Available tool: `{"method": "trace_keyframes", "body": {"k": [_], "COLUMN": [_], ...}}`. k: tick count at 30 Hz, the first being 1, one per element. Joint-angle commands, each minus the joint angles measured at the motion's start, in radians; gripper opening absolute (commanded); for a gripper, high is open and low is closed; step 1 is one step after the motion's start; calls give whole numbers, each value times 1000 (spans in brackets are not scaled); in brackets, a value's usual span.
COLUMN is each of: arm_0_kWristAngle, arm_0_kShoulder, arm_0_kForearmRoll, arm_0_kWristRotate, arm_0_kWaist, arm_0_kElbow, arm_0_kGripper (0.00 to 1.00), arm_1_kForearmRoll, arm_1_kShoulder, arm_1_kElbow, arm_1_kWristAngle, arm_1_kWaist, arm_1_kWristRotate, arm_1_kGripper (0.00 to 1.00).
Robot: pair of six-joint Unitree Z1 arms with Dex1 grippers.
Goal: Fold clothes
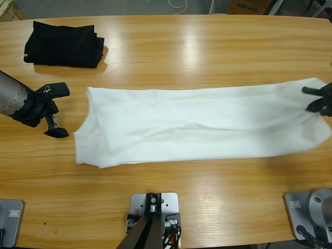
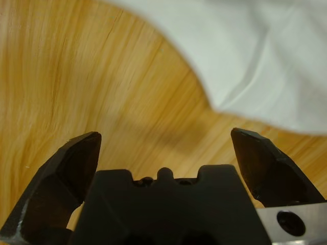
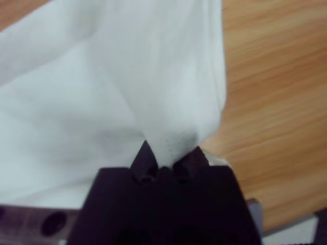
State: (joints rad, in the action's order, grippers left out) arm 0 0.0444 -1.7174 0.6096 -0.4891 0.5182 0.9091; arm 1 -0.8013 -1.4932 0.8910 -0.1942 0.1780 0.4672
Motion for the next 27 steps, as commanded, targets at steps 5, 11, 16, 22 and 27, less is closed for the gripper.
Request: {"method": "trace_keyframes", "body": {"k": [5,11,16,22,27], "arm_0_kWristAngle": [12,8,8,8,8], "arm_0_kShoulder": [35,40,63,93,101], "arm_0_kForearmRoll": [13,13,13,13,13], "arm_0_kWristRotate": [24,26,36,53,58], "arm_0_kWaist": [8,-1,-11,-14,-14], "arm_0_kElbow": [-39,-36,-37,-41,-41], "arm_0_kGripper": [1000,1000,1000,1000,1000], "arm_1_kForearmRoll": [-402,-524,-588,-623,-712], "arm_1_kShoulder": [-36,-232,-433,-592,-719], "arm_1_kElbow": [434,724,960,1126,1341], "arm_1_kWristAngle": [-149,-63,-19,11,32], "arm_1_kWaist": [181,625,781,815,841], "arm_1_kWristRotate": [-27,144,166,151,139], "arm_1_kGripper": [0,0,0,0,0]}}
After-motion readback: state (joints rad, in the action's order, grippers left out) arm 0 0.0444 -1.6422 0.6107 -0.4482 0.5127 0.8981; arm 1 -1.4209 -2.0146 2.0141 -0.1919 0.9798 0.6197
